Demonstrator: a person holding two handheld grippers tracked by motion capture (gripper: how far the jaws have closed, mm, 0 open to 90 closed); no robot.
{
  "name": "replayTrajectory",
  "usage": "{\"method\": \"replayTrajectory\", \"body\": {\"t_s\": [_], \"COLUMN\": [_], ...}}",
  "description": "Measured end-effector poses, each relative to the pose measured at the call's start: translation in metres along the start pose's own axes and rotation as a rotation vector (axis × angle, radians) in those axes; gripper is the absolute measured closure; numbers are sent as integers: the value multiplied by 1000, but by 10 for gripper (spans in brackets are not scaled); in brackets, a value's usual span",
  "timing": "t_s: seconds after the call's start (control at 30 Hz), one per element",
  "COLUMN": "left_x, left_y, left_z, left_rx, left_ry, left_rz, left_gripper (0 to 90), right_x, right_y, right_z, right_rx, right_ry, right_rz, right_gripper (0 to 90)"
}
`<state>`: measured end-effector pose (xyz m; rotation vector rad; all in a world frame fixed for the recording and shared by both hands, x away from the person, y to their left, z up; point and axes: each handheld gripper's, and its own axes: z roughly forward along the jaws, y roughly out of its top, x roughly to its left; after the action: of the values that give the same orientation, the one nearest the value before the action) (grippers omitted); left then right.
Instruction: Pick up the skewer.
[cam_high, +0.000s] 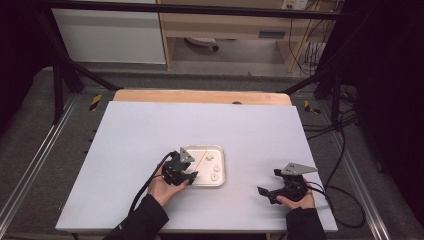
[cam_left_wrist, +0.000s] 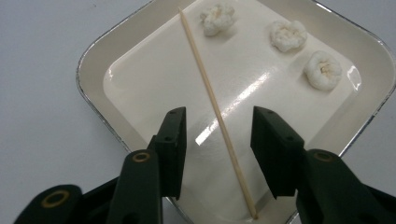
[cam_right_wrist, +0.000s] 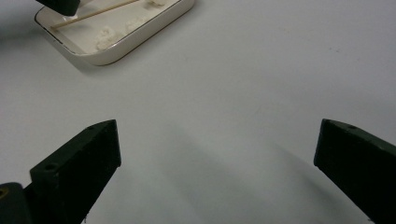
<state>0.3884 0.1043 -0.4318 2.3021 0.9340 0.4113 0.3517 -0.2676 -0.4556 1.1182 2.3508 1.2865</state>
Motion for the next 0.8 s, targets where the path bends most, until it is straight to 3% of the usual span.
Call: {"method": "replayTrajectory", "body": {"t_s": [0.3,0.8], "left_x": [-4,-11], "left_y": [-3,-7], "left_z": [4,6], "left_rx": [9,-24], "left_ry": [5,29], "left_rz": [-32,-88], "left_gripper": [725,834], "right_x": [0,0], "right_y": [0,0], "right_z": [0,1], "right_rx": [-1,0], "right_ry": [-1,1], "right_rz": [-3,-3], "right_gripper": [11,11]}}
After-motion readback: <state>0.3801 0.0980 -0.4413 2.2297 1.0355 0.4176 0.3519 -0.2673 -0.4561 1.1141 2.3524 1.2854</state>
